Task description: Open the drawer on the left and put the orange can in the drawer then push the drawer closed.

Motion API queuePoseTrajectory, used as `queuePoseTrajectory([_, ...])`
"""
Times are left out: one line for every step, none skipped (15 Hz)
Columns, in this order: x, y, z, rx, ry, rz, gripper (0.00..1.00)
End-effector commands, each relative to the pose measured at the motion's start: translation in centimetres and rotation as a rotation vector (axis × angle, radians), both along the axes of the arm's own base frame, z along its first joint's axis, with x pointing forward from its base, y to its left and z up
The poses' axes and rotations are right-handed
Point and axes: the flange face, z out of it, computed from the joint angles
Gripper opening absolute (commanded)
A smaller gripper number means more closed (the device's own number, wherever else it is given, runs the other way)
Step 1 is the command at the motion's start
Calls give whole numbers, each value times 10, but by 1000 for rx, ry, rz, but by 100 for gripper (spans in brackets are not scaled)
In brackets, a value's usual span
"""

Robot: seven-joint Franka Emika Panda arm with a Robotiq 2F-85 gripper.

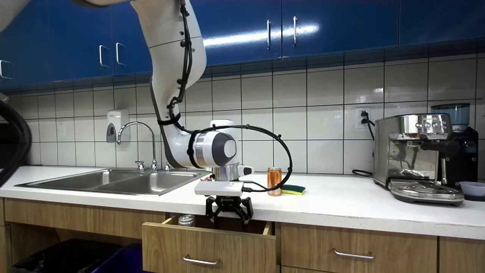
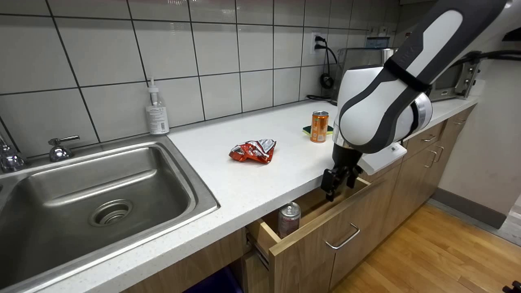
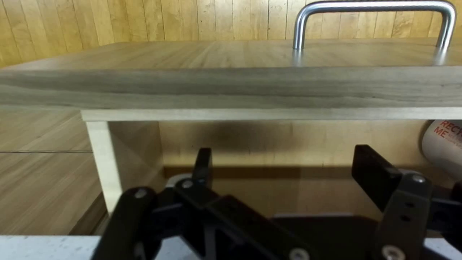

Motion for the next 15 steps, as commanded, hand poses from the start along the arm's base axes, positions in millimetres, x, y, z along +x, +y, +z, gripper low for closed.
queuePoseTrajectory([8, -3, -3, 11, -9, -24, 100])
queuePoseTrajectory([6, -2, -3, 16, -7, -23, 100])
queuePoseTrajectory([5, -1, -4, 14, -6, -23, 100])
queuePoseTrajectory([4, -1, -4, 19, -5, -23, 100])
queuePoseTrajectory([3, 0, -4, 23, -2, -20, 100])
queuePoseTrajectory([1, 2, -3, 22, -2, -19, 100])
queuePoseTrajectory([-1, 3, -3, 21, -3, -18, 100])
queuePoseTrajectory([-4, 4, -2, 21, -6, -16, 100])
queuePoseTrajectory([-6, 6, -2, 20, -6, -14, 100])
queuePoseTrajectory([-9, 7, -4, 21, -3, -13, 100])
queuePoseTrajectory([-11, 8, -5, 22, 0, -14, 100])
queuePoseTrajectory([-15, 9, -6, 27, 6, -13, 100])
queuePoseTrajectory([-19, 10, -8, 28, 10, -13, 100])
queuePoseTrajectory([-23, 12, -9, 29, 16, -12, 100])
queuePoseTrajectory([-26, 13, -9, 31, 15, -11, 100])
